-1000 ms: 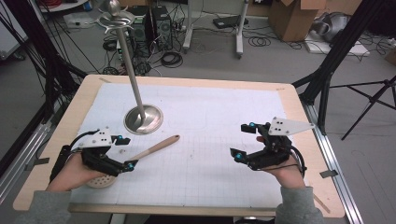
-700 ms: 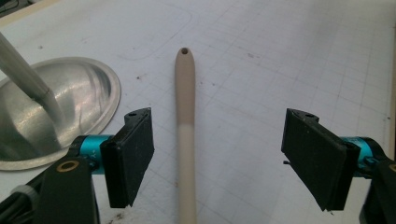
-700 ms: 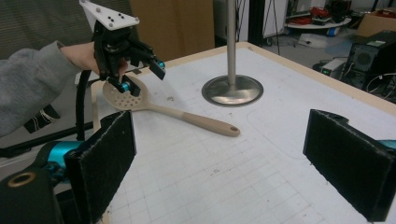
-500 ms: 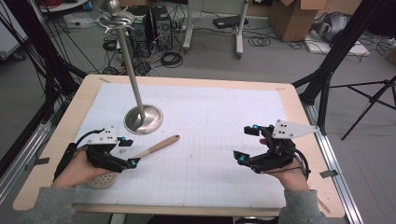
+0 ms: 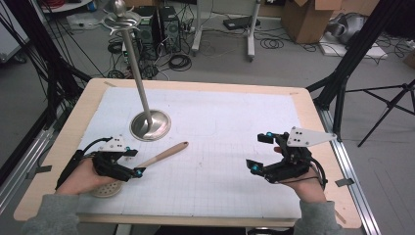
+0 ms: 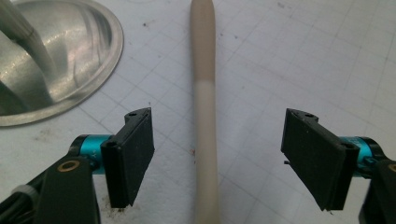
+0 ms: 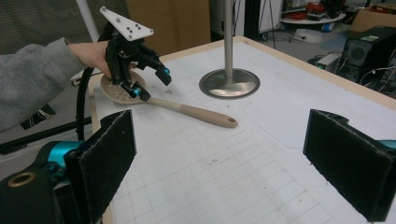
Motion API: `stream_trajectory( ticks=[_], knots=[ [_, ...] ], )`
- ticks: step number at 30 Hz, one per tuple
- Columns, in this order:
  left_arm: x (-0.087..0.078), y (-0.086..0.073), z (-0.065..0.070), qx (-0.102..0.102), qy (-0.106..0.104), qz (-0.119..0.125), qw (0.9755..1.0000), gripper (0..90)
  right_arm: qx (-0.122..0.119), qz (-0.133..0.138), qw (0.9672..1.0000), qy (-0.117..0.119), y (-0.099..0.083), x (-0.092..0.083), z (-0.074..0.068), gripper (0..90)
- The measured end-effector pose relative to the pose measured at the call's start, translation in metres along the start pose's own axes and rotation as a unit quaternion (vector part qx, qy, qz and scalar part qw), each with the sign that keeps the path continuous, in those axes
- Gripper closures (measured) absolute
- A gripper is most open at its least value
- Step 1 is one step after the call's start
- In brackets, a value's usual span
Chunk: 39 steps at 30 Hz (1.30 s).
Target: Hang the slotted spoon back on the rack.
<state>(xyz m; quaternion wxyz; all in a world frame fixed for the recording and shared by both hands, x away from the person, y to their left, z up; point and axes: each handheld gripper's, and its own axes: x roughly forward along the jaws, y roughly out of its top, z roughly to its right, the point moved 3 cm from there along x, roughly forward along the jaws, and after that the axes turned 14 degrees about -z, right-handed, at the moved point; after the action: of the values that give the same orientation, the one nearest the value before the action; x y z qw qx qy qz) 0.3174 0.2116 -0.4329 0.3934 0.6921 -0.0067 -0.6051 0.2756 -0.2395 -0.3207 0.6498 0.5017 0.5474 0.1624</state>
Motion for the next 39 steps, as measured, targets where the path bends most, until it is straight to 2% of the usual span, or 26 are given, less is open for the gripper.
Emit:
stream_trajectory(
  ticks=[2, 4, 5, 8, 13, 16, 19, 24, 26, 31, 36, 39],
  knots=[
    [0.001, 0.000, -0.001, -0.006, 0.004, -0.010, 0.9999, 29.2, 0.000, 0.000, 1.0000, -0.001, 0.000, 0.000, 0.000, 8.2],
    [0.002, -0.001, -0.001, -0.004, 0.005, -0.013, 0.9999, 31.3, -0.001, 0.000, 1.0000, -0.002, 0.000, 0.000, 0.000, 8.2],
    [0.003, -0.001, -0.001, -0.005, 0.003, -0.014, 0.9999, 34.8, -0.001, -0.002, 1.0000, 0.000, 0.000, 0.001, 0.000, 8.2],
    [0.004, -0.002, -0.003, -0.006, 0.005, -0.020, 0.9998, 35.8, -0.002, -0.005, 1.0000, 0.000, -0.001, 0.003, 0.000, 8.2],
    [0.005, -0.001, -0.003, -0.004, -0.003, -0.033, 0.9994, 37.6, -0.003, -0.007, 1.0000, 0.001, -0.001, 0.004, -0.001, 8.2],
    [0.007, -0.001, -0.003, -0.001, -0.001, -0.049, 0.9988, 40.0, 0.000, -0.008, 1.0000, 0.001, -0.001, 0.003, -0.001, 8.2],
    [0.009, 0.000, -0.003, 0.000, 0.001, -0.057, 0.9984, 47.5, -0.001, -0.006, 1.0000, 0.001, -0.001, 0.002, -0.001, 8.2],
    [0.013, 0.001, -0.003, 0.004, 0.008, -0.073, 0.9973, 51.4, -0.001, -0.006, 1.0000, 0.002, -0.001, 0.002, -0.001, 8.2],
    [0.014, 0.002, -0.004, 0.007, 0.011, -0.085, 0.9963, 55.3, -0.001, -0.006, 1.0000, 0.002, -0.002, 0.002, -0.001, 8.2],
    [0.015, 0.005, -0.004, 0.001, 0.005, -0.099, 0.9950, 58.0, 0.001, -0.007, 1.0000, 0.000, -0.002, 0.002, 0.000, 8.2],
    [0.017, 0.005, -0.004, 0.000, 0.008, -0.112, 0.9937, 60.4, 0.002, -0.008, 1.0000, 0.000, -0.003, 0.001, 0.000, 8.2],
    [0.016, 0.003, -0.004, -0.008, 0.008, -0.114, 0.9934, 60.7, 0.002, -0.006, 1.0000, 0.000, -0.003, 0.000, 0.000, 8.2]
  ],
)
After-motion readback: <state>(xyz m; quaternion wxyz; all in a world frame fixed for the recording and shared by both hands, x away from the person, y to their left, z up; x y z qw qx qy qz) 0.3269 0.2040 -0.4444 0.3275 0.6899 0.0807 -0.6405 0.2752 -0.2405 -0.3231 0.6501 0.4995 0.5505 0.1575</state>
